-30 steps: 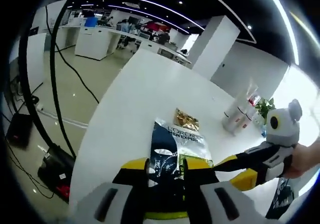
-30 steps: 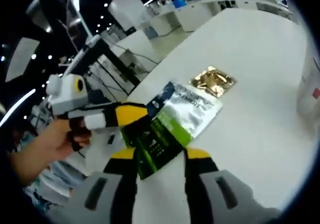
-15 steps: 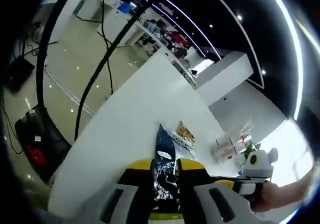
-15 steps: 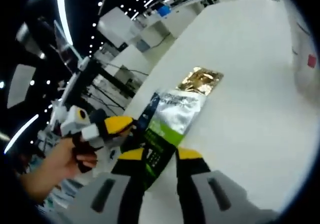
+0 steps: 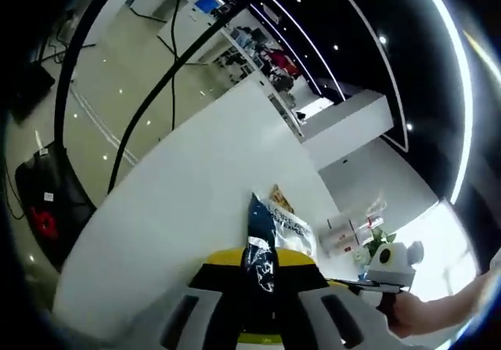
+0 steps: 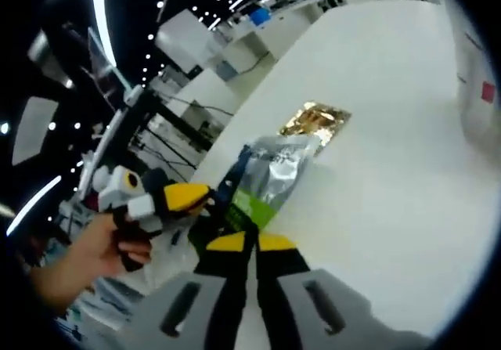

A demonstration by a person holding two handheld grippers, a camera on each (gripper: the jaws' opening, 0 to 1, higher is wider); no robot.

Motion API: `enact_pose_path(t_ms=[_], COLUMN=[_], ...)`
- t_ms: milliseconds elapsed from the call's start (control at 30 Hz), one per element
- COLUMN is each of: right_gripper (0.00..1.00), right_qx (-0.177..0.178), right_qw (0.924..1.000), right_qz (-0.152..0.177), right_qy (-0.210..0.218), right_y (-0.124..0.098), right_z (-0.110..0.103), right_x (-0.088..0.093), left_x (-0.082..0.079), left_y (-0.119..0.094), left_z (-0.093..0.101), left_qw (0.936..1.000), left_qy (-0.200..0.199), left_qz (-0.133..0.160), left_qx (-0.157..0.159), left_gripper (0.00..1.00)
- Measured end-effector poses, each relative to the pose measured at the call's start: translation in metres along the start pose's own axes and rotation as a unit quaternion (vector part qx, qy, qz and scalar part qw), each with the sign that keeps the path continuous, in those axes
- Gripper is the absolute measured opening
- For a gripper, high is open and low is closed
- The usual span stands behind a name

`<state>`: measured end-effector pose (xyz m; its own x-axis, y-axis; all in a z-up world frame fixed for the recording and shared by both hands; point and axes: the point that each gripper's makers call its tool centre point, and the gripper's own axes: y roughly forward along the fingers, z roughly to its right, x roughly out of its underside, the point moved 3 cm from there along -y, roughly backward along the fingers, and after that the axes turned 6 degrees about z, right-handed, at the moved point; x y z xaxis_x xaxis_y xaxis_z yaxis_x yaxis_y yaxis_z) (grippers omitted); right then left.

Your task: Arrange the skincare products in the storage area until every visible bottle or jar stands upright without overlapping.

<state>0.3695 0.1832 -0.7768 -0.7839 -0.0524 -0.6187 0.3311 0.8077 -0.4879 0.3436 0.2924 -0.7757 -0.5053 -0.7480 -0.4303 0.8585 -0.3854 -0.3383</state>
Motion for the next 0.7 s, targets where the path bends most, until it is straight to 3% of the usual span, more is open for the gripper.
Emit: enact_pose_path(t_ms=[167,367,567,633,700], right_gripper=[0.00,0.00,0.00,0.00,0.00], right_qx=[-0.042,-0.089,-0.123,-0.130,-0.137], right_qw=[0.9987,0.9944,0.9902,0.9896,0.9885], right_qz=[0.022,0.052,0.063,0.060,0.063], right_qy=[0.019,0.024,0.019,0.018,0.013], right_y=[-0.005,-0.017,-0.026,-0.027,-0.030], right_z=[-0.011,-0.023,-0.043,-0.047,-0.050], right_x=[-0.011,-0.028,-0.037,-0.038,-0.040], left_x=[0.000,-0.002,0.011,0.012,0.009], left_y=[-0.007,-0.010,-0.012,-0.013,-0.015], left_z=[0.004,0.012,0.017,0.018,0.025], left_qw=[0.9999,0.9979,0.9960,0.9949,0.9895], left_qy=[-0.010,-0.037,-0.052,-0.061,-0.091], left_qz=[0.007,0.016,0.009,0.016,0.034], left_qx=[0.009,0.050,0.072,0.079,0.107], left_gripper=[0.14,0.15,0.21,0.23,0.23])
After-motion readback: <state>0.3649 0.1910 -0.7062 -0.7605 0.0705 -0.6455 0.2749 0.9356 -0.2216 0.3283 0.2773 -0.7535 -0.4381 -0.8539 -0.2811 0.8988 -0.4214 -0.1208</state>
